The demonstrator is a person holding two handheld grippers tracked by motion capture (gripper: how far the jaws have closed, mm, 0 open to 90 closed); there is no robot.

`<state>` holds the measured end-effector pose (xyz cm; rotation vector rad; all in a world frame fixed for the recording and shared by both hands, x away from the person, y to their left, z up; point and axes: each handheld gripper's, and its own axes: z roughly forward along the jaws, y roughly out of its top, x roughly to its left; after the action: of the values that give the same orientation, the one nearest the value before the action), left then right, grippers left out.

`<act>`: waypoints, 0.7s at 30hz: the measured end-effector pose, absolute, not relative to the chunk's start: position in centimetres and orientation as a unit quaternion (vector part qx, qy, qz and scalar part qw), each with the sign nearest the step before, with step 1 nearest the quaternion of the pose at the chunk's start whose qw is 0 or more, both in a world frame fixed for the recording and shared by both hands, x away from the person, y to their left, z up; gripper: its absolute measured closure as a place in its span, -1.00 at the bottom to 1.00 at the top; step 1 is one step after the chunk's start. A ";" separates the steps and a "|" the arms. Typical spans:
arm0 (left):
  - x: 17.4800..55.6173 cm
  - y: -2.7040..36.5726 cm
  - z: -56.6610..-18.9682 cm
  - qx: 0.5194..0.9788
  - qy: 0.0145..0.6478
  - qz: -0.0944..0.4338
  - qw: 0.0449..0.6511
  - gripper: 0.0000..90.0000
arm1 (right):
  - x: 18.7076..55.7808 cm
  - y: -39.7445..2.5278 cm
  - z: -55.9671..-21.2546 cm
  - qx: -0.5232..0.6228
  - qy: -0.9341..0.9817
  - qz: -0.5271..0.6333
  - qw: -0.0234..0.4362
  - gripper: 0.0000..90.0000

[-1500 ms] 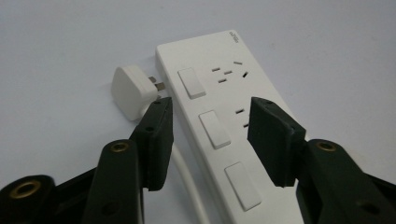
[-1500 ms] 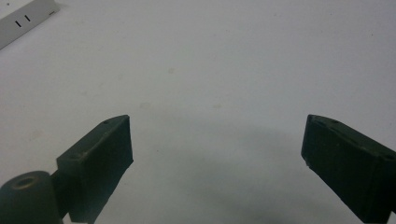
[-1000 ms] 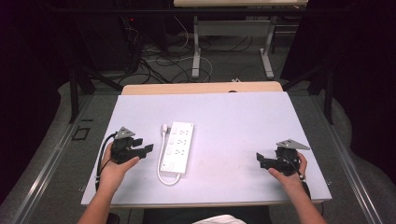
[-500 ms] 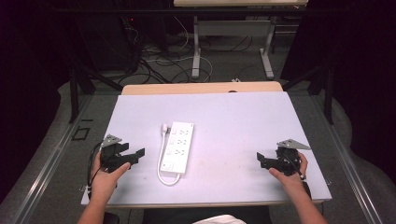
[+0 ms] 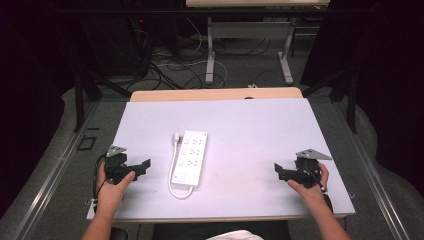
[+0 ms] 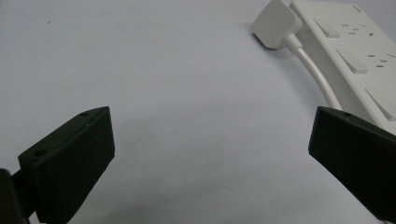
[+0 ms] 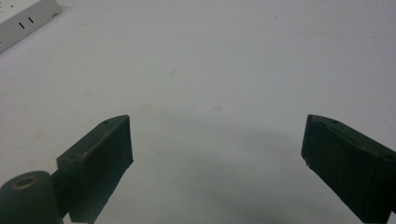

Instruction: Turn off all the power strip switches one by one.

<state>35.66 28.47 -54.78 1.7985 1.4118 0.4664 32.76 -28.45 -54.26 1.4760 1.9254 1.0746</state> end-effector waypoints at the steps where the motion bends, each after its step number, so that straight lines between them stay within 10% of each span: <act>1: 35.7 28.6 -54.8 0.706 0.559 0.185 0.394 -1.00 | 32.7 -28.4 -54.3 0.541 0.703 0.393 0.240 -0.82; 21: 36.3 29.2 -55.4 0.702 0.577 0.177 0.377 -1.00 | 32.9 -28.5 -54.4 0.540 0.705 0.390 0.241 -0.82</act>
<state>36.35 29.18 -55.44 1.7954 1.4761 0.4526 32.91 -28.51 -54.43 1.4786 1.9300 1.0674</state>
